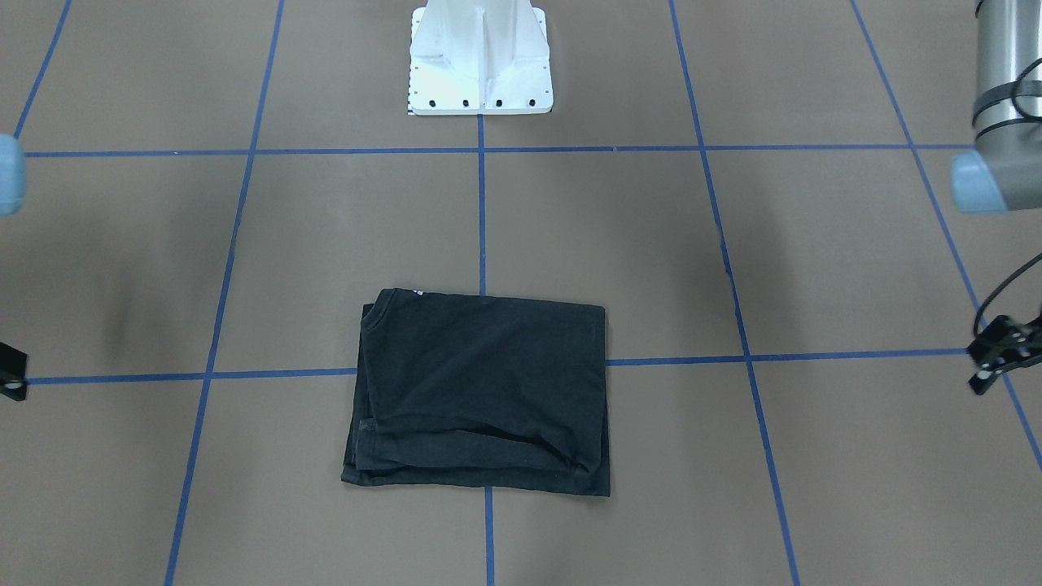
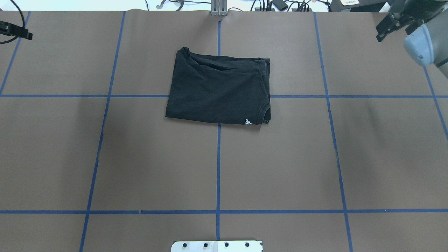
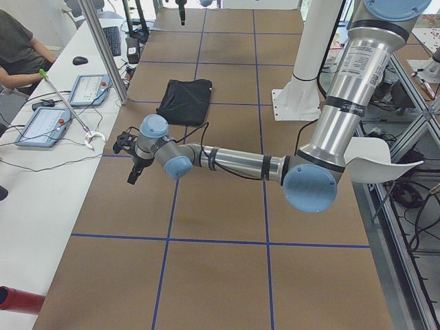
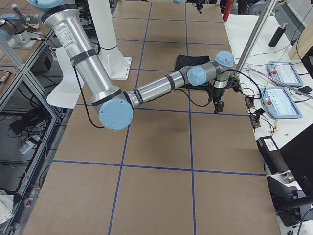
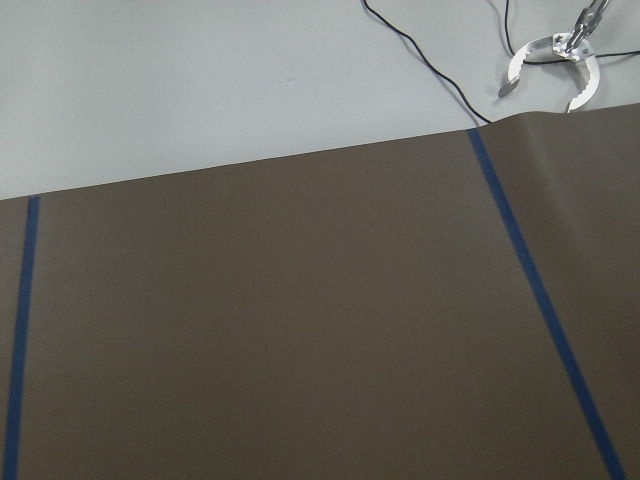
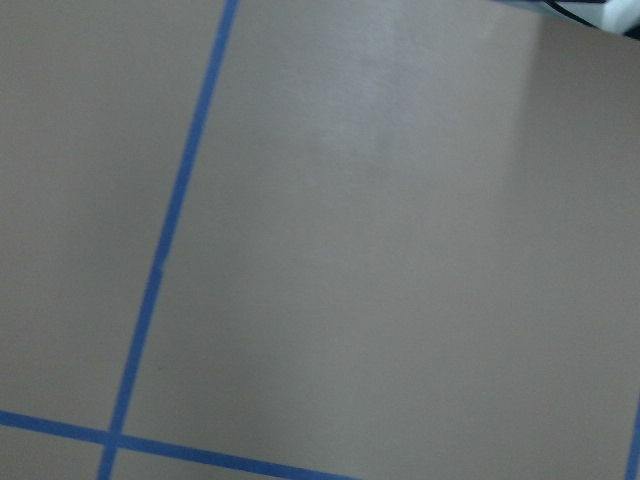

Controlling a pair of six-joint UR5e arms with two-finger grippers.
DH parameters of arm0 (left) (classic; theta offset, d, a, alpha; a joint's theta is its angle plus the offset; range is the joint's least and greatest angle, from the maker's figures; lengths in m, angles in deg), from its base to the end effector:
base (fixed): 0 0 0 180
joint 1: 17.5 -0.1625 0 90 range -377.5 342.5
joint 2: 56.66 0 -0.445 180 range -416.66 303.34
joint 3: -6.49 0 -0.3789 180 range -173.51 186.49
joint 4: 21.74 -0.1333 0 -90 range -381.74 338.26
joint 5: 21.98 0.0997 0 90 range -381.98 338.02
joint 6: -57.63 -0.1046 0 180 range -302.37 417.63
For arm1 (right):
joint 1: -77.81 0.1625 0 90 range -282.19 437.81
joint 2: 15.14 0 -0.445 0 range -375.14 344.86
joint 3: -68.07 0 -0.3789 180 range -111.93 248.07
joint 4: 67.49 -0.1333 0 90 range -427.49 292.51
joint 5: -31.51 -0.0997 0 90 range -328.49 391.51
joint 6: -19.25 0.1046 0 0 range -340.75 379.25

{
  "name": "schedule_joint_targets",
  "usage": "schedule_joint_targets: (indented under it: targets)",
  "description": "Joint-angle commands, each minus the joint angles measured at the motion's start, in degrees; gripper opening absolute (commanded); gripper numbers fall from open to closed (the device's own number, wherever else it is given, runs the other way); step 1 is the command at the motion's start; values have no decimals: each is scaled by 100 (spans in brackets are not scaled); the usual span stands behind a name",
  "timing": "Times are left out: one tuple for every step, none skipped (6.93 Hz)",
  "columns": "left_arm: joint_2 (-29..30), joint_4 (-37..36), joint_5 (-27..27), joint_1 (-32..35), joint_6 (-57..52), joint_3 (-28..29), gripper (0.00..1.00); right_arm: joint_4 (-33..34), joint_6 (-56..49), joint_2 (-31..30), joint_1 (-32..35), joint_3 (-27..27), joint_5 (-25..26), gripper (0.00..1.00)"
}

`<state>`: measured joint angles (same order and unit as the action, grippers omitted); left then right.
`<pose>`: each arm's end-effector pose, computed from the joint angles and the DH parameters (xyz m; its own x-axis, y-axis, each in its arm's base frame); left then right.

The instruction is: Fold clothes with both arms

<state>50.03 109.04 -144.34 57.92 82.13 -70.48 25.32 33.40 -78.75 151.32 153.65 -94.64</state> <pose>0.0860 -0.6379 0.5578 0.7326 0.2370 -0.6381 0.1363 0.8674 0.4786 -0.1218 -0.6638 0.4664 0.7630 -0.1808 0.6206 0.0841 0.9797 0.1820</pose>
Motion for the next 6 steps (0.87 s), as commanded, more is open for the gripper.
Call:
schedule_joint_targets:
  targets:
    - [-481, 17, -445, 777, -848, -54, 100, 34, -53, -371, 609, 11, -346, 100]
    - [-561, 18, -429, 912, -1007, -72, 100, -87, -53, -842, 725, 263, -627, 100]
    - [-658, 9, -368, 965, -930, -20, 100, -471, 17, -1403, 726, 814, -682, 100]
    - [-737, 87, -402, 1009, -938, -72, 100, -832, 18, -1739, 726, 976, -683, 100]
    - [-816, 305, -385, 1044, -973, -72, 100, -879, 18, -1891, 726, 952, -700, 100]
    - [-930, 717, -377, 1045, -956, -55, 100, -862, 18, -1927, 726, 908, -726, 100]
